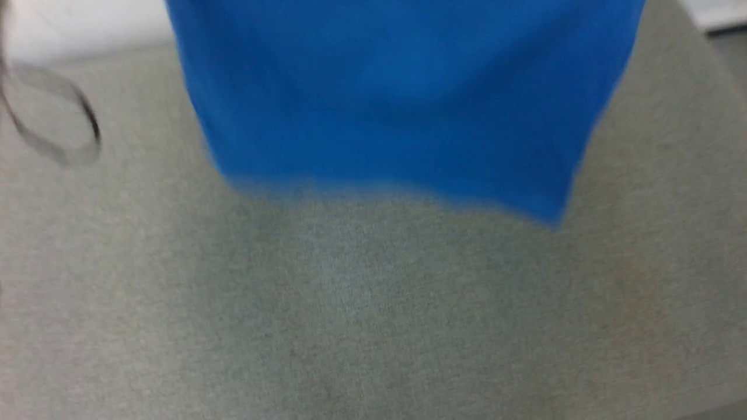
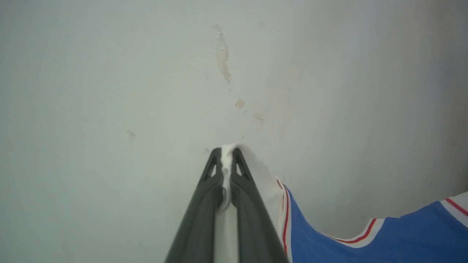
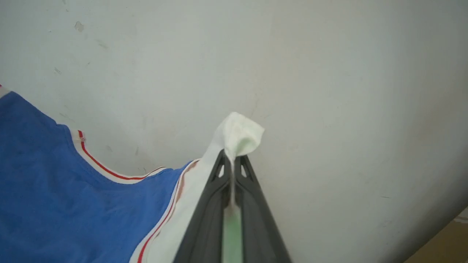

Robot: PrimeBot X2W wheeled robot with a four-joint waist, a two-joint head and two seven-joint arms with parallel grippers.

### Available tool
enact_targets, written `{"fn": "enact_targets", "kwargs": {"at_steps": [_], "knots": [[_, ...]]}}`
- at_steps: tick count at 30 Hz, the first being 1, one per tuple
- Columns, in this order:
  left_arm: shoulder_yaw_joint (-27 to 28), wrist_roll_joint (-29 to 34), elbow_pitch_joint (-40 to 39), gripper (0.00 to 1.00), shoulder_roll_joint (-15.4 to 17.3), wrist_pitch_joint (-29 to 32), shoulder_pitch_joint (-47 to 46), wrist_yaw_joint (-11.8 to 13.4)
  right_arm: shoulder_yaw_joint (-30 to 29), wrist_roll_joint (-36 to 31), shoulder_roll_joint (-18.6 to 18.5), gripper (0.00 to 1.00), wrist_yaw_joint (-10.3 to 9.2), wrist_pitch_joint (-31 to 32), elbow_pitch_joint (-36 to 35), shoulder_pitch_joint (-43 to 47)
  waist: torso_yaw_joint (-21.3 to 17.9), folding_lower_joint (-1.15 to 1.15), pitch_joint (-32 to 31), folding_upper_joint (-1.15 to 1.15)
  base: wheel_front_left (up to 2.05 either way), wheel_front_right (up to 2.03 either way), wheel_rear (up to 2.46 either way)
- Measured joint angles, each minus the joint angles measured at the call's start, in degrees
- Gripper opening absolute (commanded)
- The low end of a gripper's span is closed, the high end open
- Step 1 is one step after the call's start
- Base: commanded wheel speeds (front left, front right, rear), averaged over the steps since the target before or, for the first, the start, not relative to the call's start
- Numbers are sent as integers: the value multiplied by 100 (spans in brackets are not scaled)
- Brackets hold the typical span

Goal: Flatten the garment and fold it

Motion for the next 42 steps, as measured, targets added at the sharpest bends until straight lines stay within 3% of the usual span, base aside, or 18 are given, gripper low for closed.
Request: {"fn": "enact_targets", "kwargs": {"at_steps": [7,14,23,29,34,38,42], "knots": [[119,412,909,0,-537,-1363,-1539,-120,431,-608,-197,0,1,-1333,978,-1654,81,1,784,0,0,0,0],[203,489,1640,0,-621,-2409,-2249,-638,1144,-735,-654,0,1,-2421,1652,-2496,224,0,1467,0,0,0,0],[328,113,2063,0,-628,-3318,-1636,-1441,2011,-109,-973,0,1,-3356,2136,-2215,442,1,2203,0,0,0,0],[353,-266,1424,0,-463,-3364,-504,-1874,2510,947,-1322,0,4,-3611,1313,-1205,573,-1,2169,0,0,0,0],[333,-543,178,0,-178,-3060,772,-1804,2412,1667,-1848,0,4,-3371,101,104,595,-2,1872,0,0,0,0],[426,-748,-966,0,32,-2940,2073,-1396,2017,1956,-2057,0,4,-3072,-880,1395,580,-3,1594,0,0,0,0],[337,-760,-1793,0,263,-2882,3470,-1012,1540,2013,-1981,0,5,-2778,-1578,2780,577,-4,1292,0,0,0,0]]}}
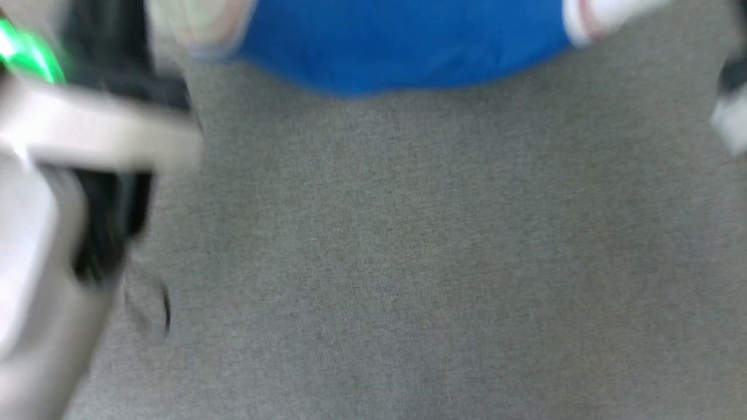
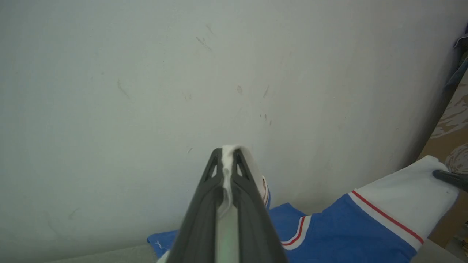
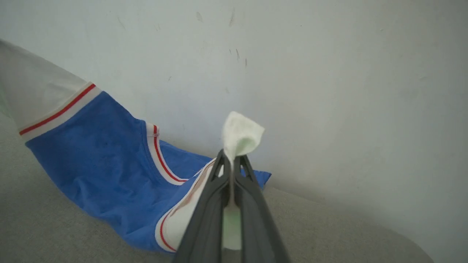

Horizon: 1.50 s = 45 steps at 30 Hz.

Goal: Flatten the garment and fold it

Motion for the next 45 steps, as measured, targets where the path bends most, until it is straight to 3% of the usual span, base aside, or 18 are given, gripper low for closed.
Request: {"fn": "enact_targets", "kwargs": {"at_steps": [4,10,16,22,30,36,44,45], "knots": [[-68,-113,-466,0,70,-99,1294,286,-450,-54,308,0,0,169,-398,1375,6,0,-332,0,0,0,0],[-29,-468,-681,0,20,-461,3150,411,-980,-572,737,0,0,176,-495,3231,30,0,-896,0,0,0,0],[-10,-845,-469,0,-194,-568,4599,274,-1516,-901,1489,0,-5,99,-453,4886,82,0,-1468,0,0,0,0],[-80,-882,10,0,-51,-576,5484,138,-1512,-1423,1437,0,-5,-92,-271,6115,125,0,-1973,0,0,0,0],[-121,-1071,175,0,16,-571,6071,100,-1866,-1189,1475,0,-4,97,-162,6945,117,1,-2427,0,0,0,0],[-21,-1067,29,0,120,-565,6180,193,-2146,-1133,1358,0,-4,268,-386,7073,95,2,-2437,0,0,0,0],[-102,-870,-232,0,174,-355,5722,285,-1649,-1183,1303,0,-4,428,-133,6378,157,2,-2246,0,0,0,0],[-140,-840,-242,0,174,-305,5637,298,-1552,-1198,1292,7,-4,469,-1,6257,172,2,-2223,0,0,0,0]]}}
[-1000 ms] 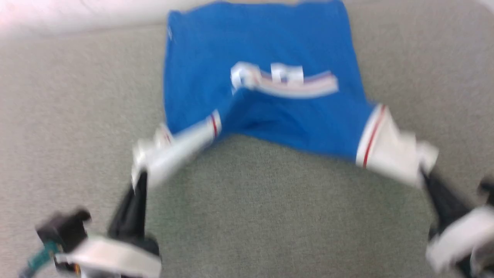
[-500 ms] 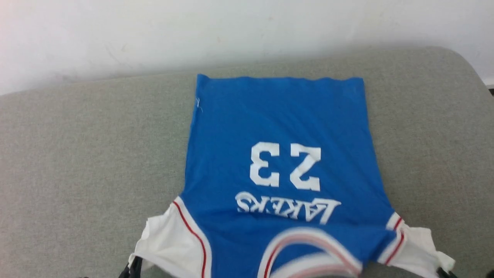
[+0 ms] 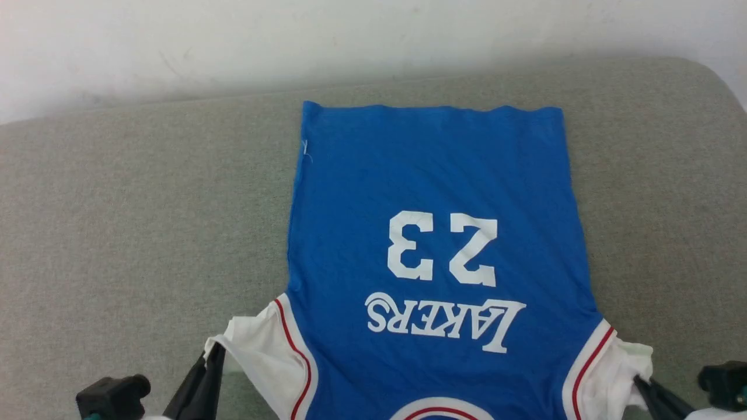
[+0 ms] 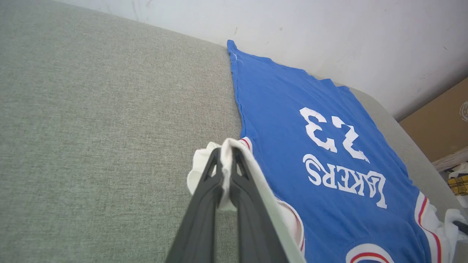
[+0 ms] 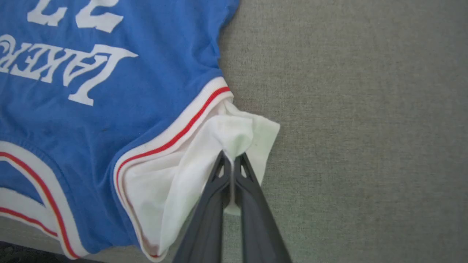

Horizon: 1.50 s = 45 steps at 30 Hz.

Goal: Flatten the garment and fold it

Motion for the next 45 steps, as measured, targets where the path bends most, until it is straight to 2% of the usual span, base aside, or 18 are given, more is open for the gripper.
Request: {"fn": "enact_targets", "kwargs": {"at_steps": [1,2,5,7,11,15,17,20,23,25,30,36,45], "knots": [[-45,32,-10,0,-3,46,-76,3,83,-4,-8,34,0,82,155,-90,20,0,18,0,0,0,0],[-77,54,-20,0,-7,79,-138,3,169,-9,-21,100,0,194,319,-149,43,0,33,0,0,0,0],[-156,129,-84,0,-11,192,-289,7,198,31,-31,100,0,417,583,-221,131,0,73,0,0,0,0],[-168,133,-159,0,-5,215,-314,30,-12,108,-44,100,0,461,488,-263,186,0,97,0,0,0,0],[-179,204,-383,0,36,255,-313,147,-771,432,-110,100,0,734,-385,-432,264,0,156,0,0,0,0],[-202,333,-616,0,73,289,-314,225,-1482,413,-308,100,-1,1080,-1358,-966,314,0,256,0,0,0,0],[-233,388,-695,0,78,304,-333,254,-1661,393,-336,100,-1,1258,-1671,-1451,338,0,331,0,0,0,0],[-297,482,-802,0,70,343,-481,255,-1581,188,-523,100,-1,1608,-1795,-2337,381,0,488,0,0,0,0],[-370,556,-869,0,51,383,-694,255,-1298,83,-552,100,1,2014,-1532,-3361,430,0,690,0,0,0,0],[-482,732,-957,0,8,454,-982,250,-1137,10,-479,100,0,2451,-544,-4678,509,1,1027,0,0,0,0],[-624,959,-1055,0,-78,557,-1472,205,-1221,-500,-290,100,-1,2755,653,-5868,639,1,1525,0,0,0,0],[-756,1148,-1138,0,-191,606,-1847,167,-1391,-805,-177,100,-1,2931,1633,-6327,866,1,2080,0,0,0,0],[-832,1185,-1053,0,-347,602,-2008,154,-1377,-886,-189,100,-1,2953,2251,-6386,1297,0,2643,0,0,0,0]]}}
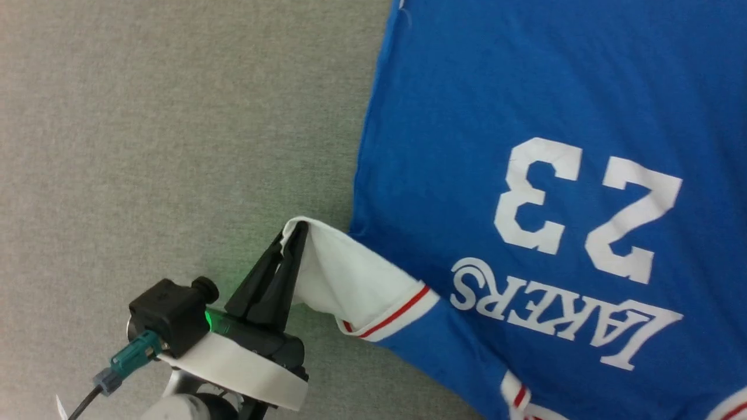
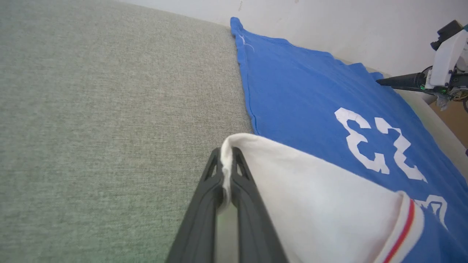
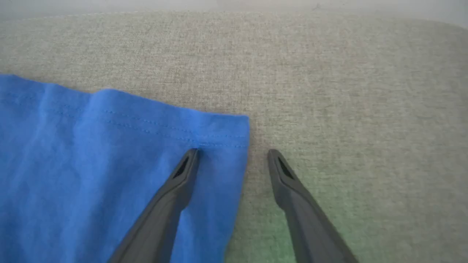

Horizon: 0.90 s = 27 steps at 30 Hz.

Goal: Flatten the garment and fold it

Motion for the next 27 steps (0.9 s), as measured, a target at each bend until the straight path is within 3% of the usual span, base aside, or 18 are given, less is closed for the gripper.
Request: {"fn": "enact_targets", "kwargs": {"at_steps": [2,3,4,5,13,20,23,27], "knots": [[2,0,20,0,-11,-5,-49,0,-8,10,1,100,0,-1,45,-12,81,0,75,0,0,0,0],[0,0,30,0,-18,-7,-64,-3,-26,10,-21,46,0,2,52,-48,118,0,106,0,0,0,0],[0,0,38,0,-24,-12,-65,-9,-43,10,-43,5,0,3,64,-82,150,-1,132,0,0,0,0],[-1,0,54,0,-29,-13,-65,-10,-55,8,-53,0,0,3,73,-98,178,0,153,0,0,0,0],[23,-15,191,0,-14,-56,-65,-49,92,-41,70,0,0,-420,96,-113,153,0,4,0,0,0,0],[133,-177,292,0,70,-156,82,-49,191,501,-5,0,0,-751,-519,516,-38,0,-515,0,0,0,0],[183,-254,324,0,108,-192,299,-48,-48,766,-56,0,1,-768,-1082,1116,-189,-1,-817,0,0,0,0],[261,-378,347,0,191,-258,556,-34,-768,1081,165,0,1,-639,-1939,2249,-497,-2,-1204,0,0,0,0]]}}
